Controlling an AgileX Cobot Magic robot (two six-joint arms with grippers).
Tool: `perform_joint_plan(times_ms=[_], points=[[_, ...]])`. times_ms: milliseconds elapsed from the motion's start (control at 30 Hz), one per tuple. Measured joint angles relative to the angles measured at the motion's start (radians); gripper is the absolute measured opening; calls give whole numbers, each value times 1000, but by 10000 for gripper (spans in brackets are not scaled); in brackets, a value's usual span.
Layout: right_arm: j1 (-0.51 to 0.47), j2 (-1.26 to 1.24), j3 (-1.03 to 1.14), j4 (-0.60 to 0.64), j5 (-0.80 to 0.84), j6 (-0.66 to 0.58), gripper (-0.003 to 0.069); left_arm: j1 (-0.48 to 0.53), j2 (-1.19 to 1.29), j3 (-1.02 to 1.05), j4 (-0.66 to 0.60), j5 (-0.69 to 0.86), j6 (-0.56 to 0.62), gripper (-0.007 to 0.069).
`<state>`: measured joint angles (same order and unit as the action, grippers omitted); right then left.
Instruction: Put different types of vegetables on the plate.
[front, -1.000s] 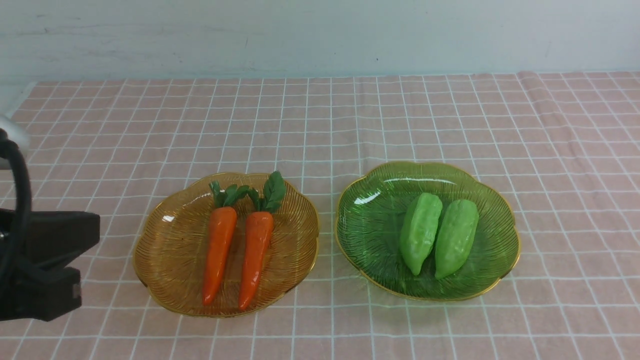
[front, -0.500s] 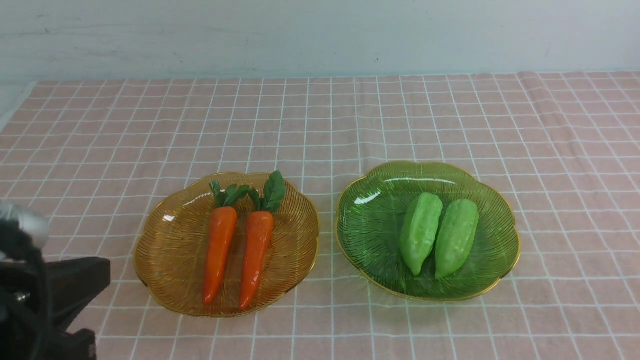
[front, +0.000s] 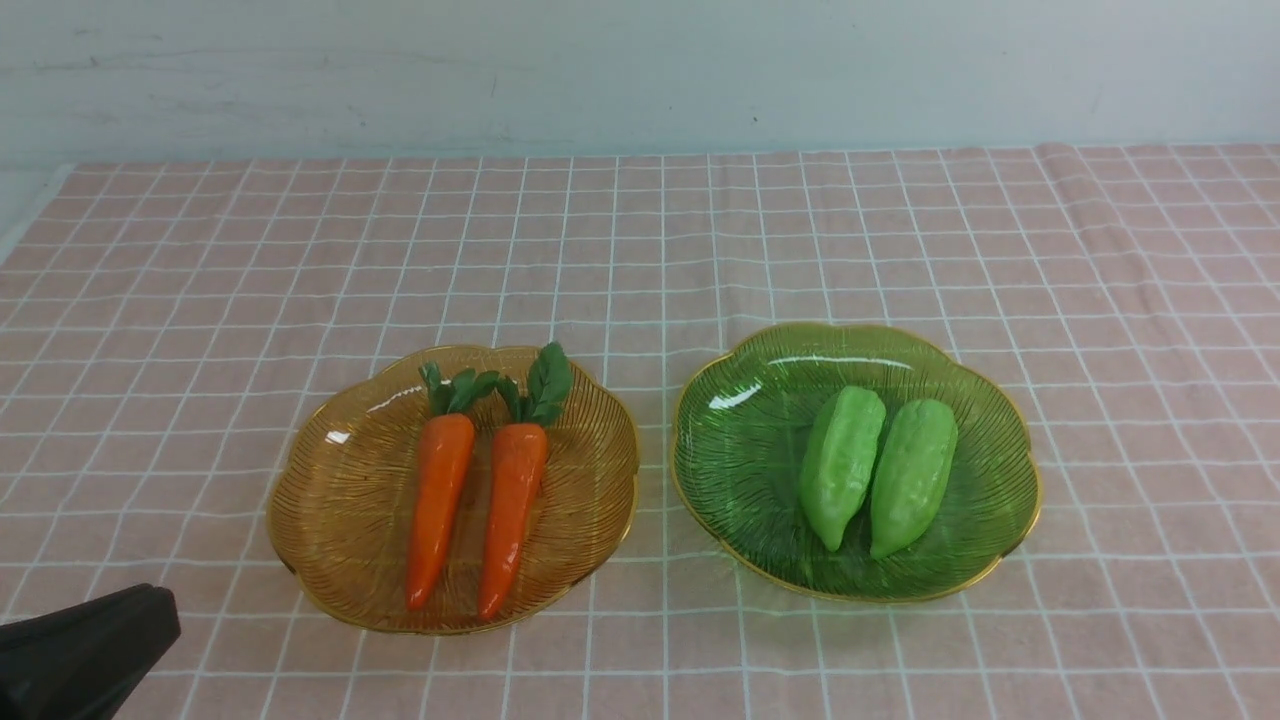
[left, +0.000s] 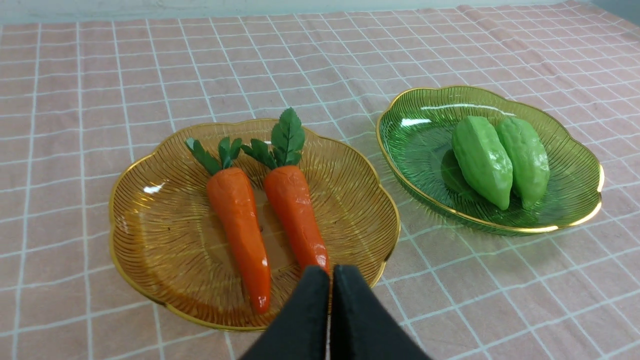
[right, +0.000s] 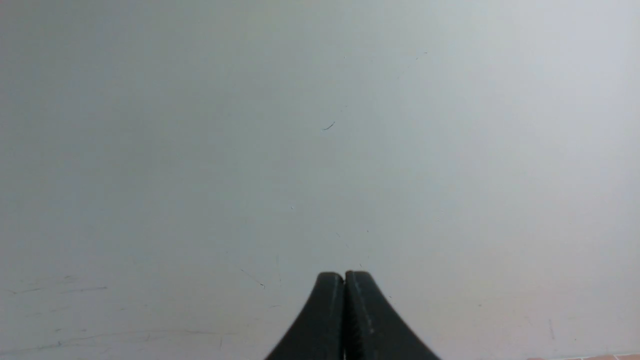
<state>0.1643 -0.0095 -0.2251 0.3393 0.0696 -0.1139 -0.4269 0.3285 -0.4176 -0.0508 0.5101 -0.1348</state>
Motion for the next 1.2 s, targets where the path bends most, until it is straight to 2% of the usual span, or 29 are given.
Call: perform_joint_plan(times_ms=[233,367,433,733,967,1200], points=[[0,0,0,0,0,0,-15,30,-47,58,25,-96,135,-3],[0,0,0,0,0,0,-15,120,-124,161,22,-187,223,-3],[0,0,0,0,0,0,-15,203,-199,254,17,-242,249,-3],[0,0,0,0,-1,0,-15,336,-337,443,14,-243,258,-3],[0,0,0,0,1,0,-15,337,-341,445,14,-133,258,-3],[0,0,0,0,2,0,-15,337,-341,445,14,-129,258,-3]])
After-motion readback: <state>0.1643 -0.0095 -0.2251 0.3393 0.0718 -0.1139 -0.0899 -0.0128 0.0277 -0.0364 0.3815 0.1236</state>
